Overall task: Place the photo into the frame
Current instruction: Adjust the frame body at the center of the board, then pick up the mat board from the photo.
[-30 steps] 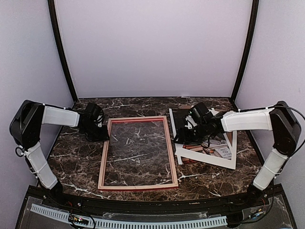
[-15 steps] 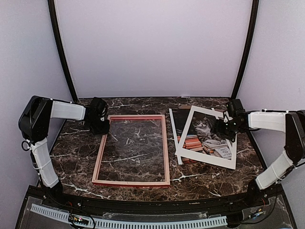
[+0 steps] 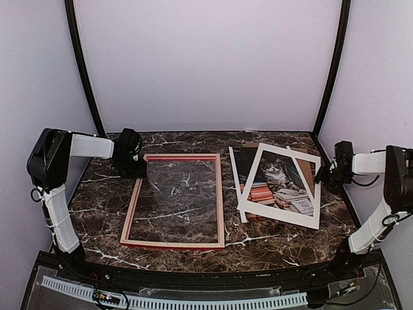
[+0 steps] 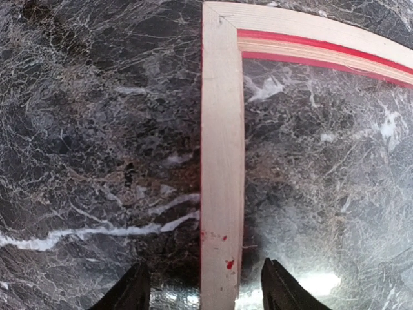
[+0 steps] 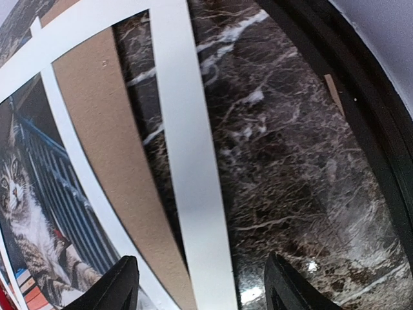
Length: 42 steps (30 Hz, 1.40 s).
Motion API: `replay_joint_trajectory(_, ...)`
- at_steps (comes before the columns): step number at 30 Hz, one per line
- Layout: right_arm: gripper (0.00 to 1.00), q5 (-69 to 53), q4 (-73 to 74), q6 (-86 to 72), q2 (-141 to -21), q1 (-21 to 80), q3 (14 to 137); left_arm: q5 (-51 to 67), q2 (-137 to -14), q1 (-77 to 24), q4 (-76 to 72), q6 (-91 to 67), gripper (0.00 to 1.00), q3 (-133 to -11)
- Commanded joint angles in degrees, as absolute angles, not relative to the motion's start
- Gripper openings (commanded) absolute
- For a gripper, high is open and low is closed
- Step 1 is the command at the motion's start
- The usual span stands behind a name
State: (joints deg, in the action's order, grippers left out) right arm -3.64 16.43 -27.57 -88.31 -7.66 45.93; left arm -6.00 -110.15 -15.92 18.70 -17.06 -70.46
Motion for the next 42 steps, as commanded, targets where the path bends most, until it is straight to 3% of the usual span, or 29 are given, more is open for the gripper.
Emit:
replay_joint_trajectory(1,0.67,-5.92,13.23,-25.81,-90.88,-9.58,44.96,-4.43,-109.45,-15.91,19.15,-17.19,0.64,-71.98)
replay_joint_trajectory(13,0.59,-14.31,8.49,-25.55,-93.44,-12.04,41.32,-2.26,-108.88,-15.91,18.68,-17.93,0.66,-71.28)
replay_joint_trajectory(26,0.34,-23.47,1.59,-24.86,-91.26,-15.52,35.62,1.96,-105.01,-17.05,17.11,-18.64,0.66,-69.53)
replay_joint_trajectory(34,0.26,-25.85,0.24,-24.52,-90.18,-16.62,34.33,13.70,-101.99,-25.02,8.43,-22.74,0.68,-70.04)
replay_joint_trajectory(42,0.21,-27.45,-2.49,-24.54,-90.15,-16.87,33.48,17.77,-107.97,-36.58,2.62,-25.62,0.70,-77.26)
